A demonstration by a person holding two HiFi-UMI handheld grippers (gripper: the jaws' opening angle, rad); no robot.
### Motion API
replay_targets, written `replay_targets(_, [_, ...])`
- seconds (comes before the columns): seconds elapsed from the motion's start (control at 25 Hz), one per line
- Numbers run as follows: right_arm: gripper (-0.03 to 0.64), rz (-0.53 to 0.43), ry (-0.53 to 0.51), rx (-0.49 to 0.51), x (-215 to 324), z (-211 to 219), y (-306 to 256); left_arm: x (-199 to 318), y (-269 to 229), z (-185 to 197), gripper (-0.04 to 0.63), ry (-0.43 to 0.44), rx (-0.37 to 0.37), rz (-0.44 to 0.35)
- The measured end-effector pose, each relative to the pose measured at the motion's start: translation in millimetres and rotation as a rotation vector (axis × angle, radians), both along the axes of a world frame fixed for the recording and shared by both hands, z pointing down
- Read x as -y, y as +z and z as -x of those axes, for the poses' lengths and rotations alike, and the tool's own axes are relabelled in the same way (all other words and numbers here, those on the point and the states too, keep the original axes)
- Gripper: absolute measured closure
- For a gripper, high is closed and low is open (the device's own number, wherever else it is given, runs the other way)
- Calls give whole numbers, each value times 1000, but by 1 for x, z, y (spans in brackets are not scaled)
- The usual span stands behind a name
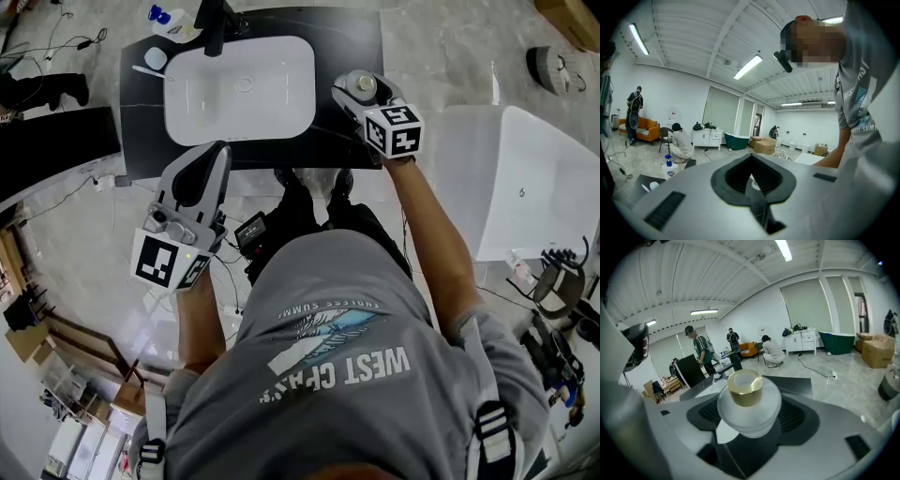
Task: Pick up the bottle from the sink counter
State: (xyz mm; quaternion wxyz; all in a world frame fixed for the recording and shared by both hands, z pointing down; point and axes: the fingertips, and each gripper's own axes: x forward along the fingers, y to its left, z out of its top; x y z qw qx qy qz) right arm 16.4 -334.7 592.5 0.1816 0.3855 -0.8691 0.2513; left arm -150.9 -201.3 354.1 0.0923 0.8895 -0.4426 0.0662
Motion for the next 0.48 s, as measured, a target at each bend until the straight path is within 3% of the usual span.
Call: replay_targets(0.48, [279, -37, 17, 98, -9, -4, -72, -12, -16, 4, 592, -20, -6, -60])
